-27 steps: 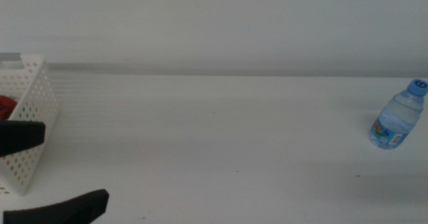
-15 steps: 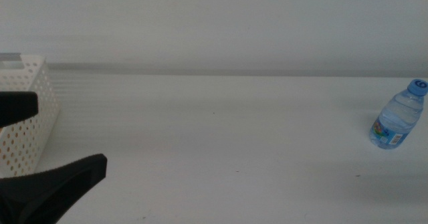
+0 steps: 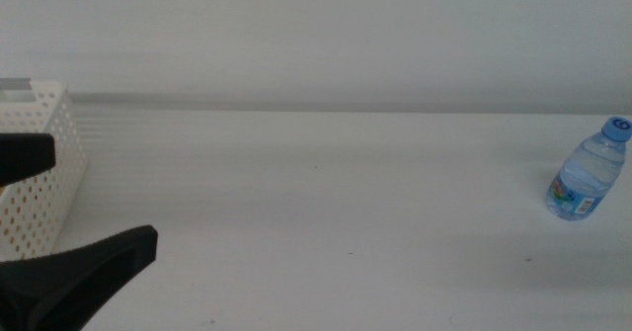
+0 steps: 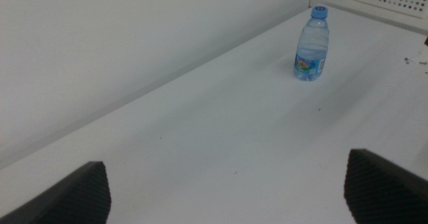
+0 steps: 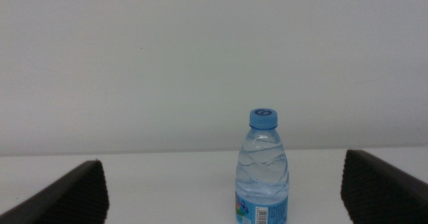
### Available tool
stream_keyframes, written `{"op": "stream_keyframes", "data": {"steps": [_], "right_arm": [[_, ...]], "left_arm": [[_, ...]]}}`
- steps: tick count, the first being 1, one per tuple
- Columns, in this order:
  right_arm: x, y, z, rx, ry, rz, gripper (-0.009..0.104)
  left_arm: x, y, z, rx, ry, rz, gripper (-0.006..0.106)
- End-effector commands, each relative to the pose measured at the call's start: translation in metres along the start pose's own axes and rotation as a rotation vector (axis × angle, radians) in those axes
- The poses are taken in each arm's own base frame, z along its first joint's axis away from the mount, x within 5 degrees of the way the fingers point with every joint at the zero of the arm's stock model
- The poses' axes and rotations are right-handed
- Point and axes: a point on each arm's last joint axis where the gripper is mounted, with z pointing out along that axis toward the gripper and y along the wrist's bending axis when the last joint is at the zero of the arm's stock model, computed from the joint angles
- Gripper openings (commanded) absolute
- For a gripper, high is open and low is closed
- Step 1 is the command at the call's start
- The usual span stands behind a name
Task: Use arms to grab the bottles and put them into the dustbin to the left of the table.
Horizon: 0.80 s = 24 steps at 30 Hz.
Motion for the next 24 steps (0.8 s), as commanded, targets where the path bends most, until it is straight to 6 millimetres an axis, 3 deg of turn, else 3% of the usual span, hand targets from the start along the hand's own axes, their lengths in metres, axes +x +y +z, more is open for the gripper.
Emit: {"op": "stream_keyframes", "data": {"steps": [1,10,24], "right_arm": [[0.011,0.000,-0.001,-0.002,-0.013,-0.022,0.093],[0.012,0.001,0.004,-0.007,0.026,-0.009,0.093],[0.031,0.002,0.028,-0.031,0.291,-0.064,0.093]], "left_arm": [[-0.001,0.000,-0.001,0.002,-0.019,-0.007,0.094],[-0.001,0.000,-0.001,0.002,-0.019,-0.007,0.094],[-0.001,0.000,-0.001,0.000,-0.023,-0.007,0.094]]}}
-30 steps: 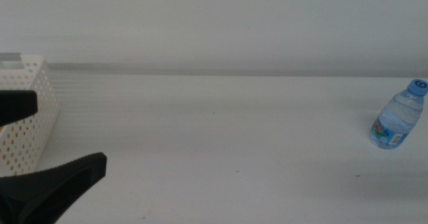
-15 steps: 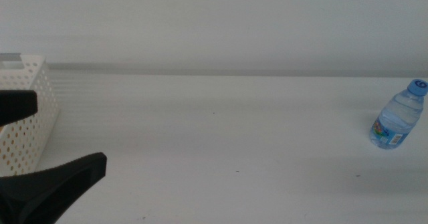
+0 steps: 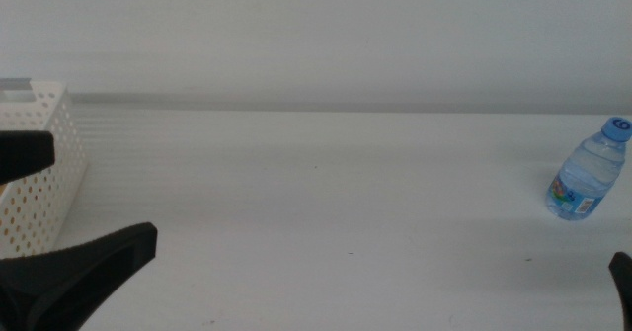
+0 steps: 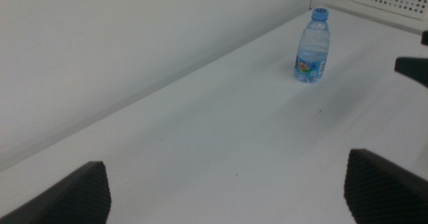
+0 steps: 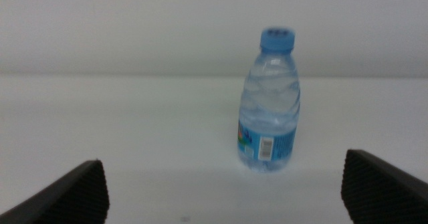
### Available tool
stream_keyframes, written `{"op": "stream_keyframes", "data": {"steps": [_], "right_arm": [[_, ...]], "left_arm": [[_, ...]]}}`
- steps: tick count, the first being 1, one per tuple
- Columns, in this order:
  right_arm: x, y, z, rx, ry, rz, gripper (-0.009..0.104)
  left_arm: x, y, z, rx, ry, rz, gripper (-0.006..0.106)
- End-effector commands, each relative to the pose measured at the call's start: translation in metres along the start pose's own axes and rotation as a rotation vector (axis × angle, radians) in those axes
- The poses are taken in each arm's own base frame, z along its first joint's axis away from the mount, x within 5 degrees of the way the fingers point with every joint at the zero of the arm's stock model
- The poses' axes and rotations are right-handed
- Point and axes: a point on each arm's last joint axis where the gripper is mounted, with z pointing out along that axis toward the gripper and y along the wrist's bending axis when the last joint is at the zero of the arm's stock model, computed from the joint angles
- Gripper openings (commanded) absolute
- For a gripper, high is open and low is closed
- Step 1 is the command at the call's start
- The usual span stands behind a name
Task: Use arms to grab the bottles and put them into the dustbin to the left of the table.
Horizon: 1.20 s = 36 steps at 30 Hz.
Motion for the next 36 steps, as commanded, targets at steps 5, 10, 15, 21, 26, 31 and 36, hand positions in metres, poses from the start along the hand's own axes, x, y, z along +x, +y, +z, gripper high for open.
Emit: {"op": "stream_keyframes", "data": {"steps": [5,10,15,21,26,31,36], "right_arm": [[0.014,0.001,0.006,-0.013,0.054,-0.051,0.093],[0.014,0.001,0.006,-0.012,0.052,-0.080,0.093],[0.016,-0.001,0.010,0.011,0.085,-0.129,0.093],[0.018,-0.001,0.022,-0.005,0.114,-0.164,0.093],[0.019,-0.001,0.032,-0.013,0.121,-0.188,0.093],[0.025,-0.010,0.038,0.059,0.171,-0.092,0.093],[0.025,-0.019,0.038,0.141,0.156,0.060,0.093]], "left_arm": [[0.000,0.000,-0.001,0.002,-0.017,-0.007,0.094],[0.000,0.000,-0.001,0.002,-0.017,-0.007,0.094],[-0.001,0.000,-0.001,0.000,-0.024,-0.007,0.094],[-0.001,0.000,-0.001,0.000,-0.024,-0.007,0.094],[-0.001,0.000,-0.001,0.000,-0.024,-0.007,0.094],[-0.001,0.000,-0.001,0.000,-0.024,-0.007,0.094],[-0.001,0.000,-0.001,0.000,-0.024,-0.007,0.094]]}}
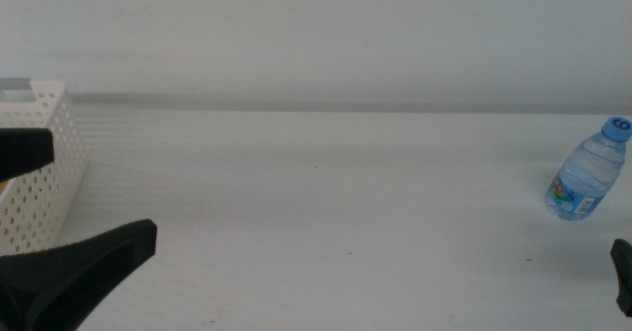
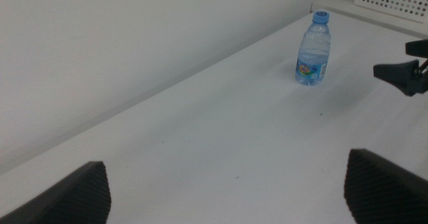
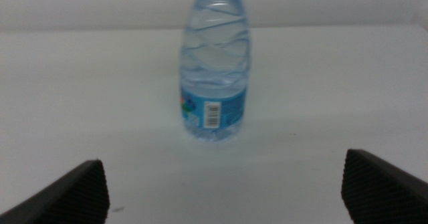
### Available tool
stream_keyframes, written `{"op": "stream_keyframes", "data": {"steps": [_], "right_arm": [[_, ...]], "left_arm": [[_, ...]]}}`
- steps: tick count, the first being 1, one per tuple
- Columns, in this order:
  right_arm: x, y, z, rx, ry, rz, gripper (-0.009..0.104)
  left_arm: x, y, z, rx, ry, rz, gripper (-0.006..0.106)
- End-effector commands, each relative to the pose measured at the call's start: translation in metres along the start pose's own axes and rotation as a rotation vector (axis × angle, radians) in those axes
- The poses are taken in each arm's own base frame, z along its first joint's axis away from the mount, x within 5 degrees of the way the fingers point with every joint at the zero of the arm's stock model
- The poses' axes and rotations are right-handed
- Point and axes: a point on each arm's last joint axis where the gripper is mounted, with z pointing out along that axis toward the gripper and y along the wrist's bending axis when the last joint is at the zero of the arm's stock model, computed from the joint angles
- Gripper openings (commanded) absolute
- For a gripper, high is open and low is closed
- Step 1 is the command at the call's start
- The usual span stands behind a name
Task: Use arms to grab the bottles and put them into the dustbin to the left of the table.
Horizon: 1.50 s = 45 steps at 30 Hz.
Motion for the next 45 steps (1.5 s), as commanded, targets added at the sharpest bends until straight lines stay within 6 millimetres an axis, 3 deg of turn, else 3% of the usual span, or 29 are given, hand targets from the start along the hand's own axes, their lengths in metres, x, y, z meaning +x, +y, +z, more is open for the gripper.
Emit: {"op": "stream_keyframes", "data": {"steps": [1,20,30,45], "right_arm": [[0.011,-0.001,-0.003,0.011,0.010,0.049,0.093],[0.000,-0.003,0.015,0.020,-0.150,0.107,0.093],[-0.007,-0.007,0.052,0.033,-0.092,-0.075,0.093],[-0.009,-0.010,0.107,0.021,-0.029,-0.122,0.093]], "left_arm": [[0.000,0.000,-0.001,0.003,-0.015,-0.007,0.094],[-0.001,0.000,-0.001,0.002,-0.019,-0.007,0.094],[-0.001,0.000,-0.001,0.002,-0.019,-0.007,0.094],[-0.001,0.000,-0.001,0.002,-0.019,-0.007,0.094]]}}
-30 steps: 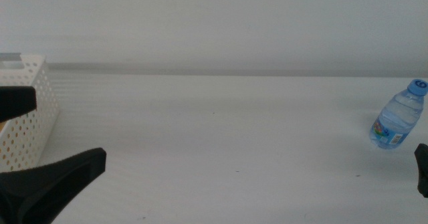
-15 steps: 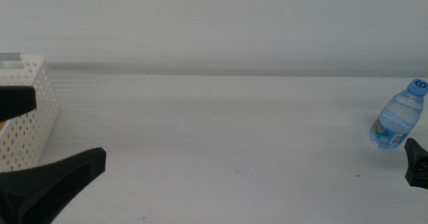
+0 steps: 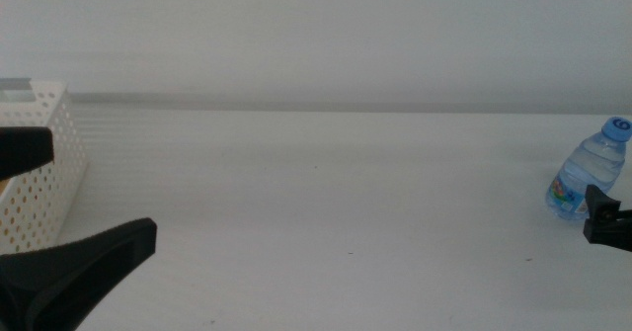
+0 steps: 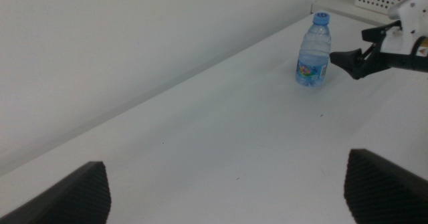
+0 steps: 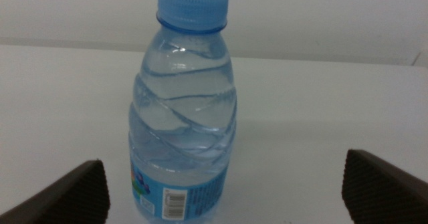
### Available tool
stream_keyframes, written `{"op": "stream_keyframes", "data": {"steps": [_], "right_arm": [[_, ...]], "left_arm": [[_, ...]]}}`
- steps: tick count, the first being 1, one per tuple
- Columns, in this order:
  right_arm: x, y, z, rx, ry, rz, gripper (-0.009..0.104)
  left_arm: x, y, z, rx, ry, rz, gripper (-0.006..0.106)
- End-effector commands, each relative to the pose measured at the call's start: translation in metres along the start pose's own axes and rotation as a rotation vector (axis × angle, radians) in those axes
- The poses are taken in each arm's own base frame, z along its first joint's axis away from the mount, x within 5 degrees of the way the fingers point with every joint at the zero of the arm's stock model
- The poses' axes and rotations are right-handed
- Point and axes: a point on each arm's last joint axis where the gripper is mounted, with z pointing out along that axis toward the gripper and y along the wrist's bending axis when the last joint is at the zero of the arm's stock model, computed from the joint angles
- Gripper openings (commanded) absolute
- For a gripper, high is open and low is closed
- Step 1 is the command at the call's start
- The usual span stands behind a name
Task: Use arms to grab the bottles and put them into the dustbin to the left of the table.
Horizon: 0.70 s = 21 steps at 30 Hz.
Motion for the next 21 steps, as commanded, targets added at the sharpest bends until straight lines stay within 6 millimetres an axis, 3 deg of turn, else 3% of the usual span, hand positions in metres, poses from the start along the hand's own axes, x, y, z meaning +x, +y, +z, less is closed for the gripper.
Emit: {"op": "stream_keyframes", "data": {"steps": [1,10,21], "right_arm": [[-0.002,0.002,0.008,-0.015,-0.016,-0.018,0.093],[0.000,0.017,0.032,-0.079,0.007,-0.043,0.093],[-0.002,0.013,0.038,-0.034,0.003,-0.018,0.093]], "left_arm": [[0.000,0.000,-0.001,0.003,-0.015,-0.007,0.094],[0.000,0.000,-0.001,0.002,-0.017,-0.007,0.094],[0.000,0.000,-0.001,0.002,-0.017,-0.007,0.094]]}}
